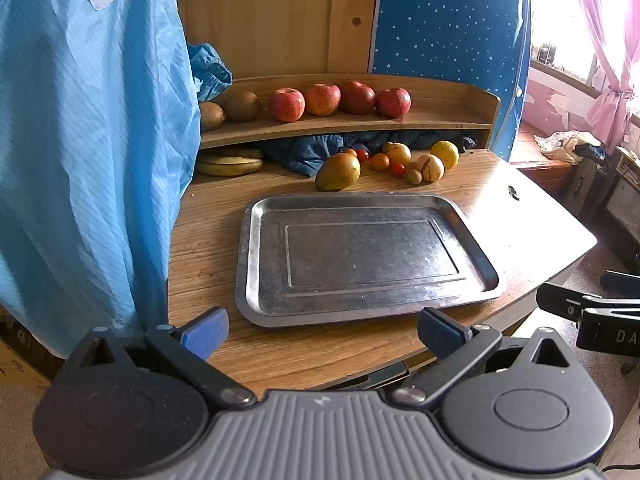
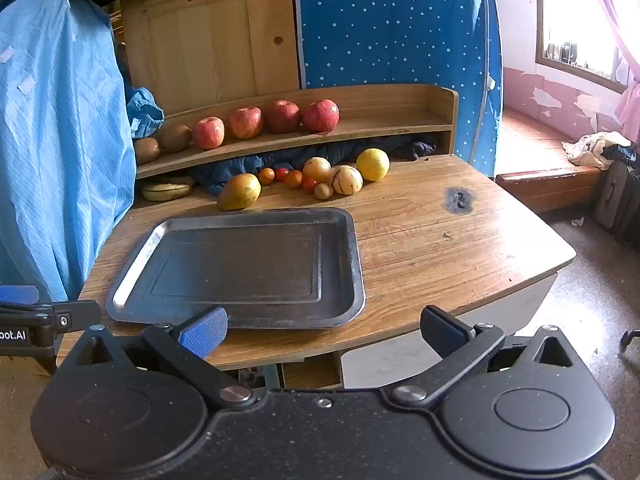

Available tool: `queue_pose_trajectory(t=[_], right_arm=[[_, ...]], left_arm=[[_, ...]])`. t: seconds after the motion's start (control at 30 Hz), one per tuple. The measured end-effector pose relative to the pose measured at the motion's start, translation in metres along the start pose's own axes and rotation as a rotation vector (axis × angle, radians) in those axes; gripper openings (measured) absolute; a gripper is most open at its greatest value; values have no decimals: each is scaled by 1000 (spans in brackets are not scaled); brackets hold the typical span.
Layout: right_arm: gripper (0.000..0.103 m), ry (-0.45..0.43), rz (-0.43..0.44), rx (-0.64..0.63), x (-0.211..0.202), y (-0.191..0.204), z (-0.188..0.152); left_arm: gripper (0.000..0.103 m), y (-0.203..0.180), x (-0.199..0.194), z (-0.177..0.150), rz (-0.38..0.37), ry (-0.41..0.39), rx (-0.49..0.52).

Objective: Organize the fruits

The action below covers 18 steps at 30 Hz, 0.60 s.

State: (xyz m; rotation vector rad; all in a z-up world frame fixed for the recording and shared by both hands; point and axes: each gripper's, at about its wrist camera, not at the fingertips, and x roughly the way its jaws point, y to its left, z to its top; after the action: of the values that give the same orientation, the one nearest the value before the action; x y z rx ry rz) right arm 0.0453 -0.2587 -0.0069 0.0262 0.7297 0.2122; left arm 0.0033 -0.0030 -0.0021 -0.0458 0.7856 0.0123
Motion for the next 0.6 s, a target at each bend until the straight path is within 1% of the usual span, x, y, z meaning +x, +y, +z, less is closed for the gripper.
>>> queue_pose_trajectory(t=[0.6], right_arm=[[103,5,1,2,0,-2,3]], left_arm=[[103,-10,2,-2,-3,7,3]])
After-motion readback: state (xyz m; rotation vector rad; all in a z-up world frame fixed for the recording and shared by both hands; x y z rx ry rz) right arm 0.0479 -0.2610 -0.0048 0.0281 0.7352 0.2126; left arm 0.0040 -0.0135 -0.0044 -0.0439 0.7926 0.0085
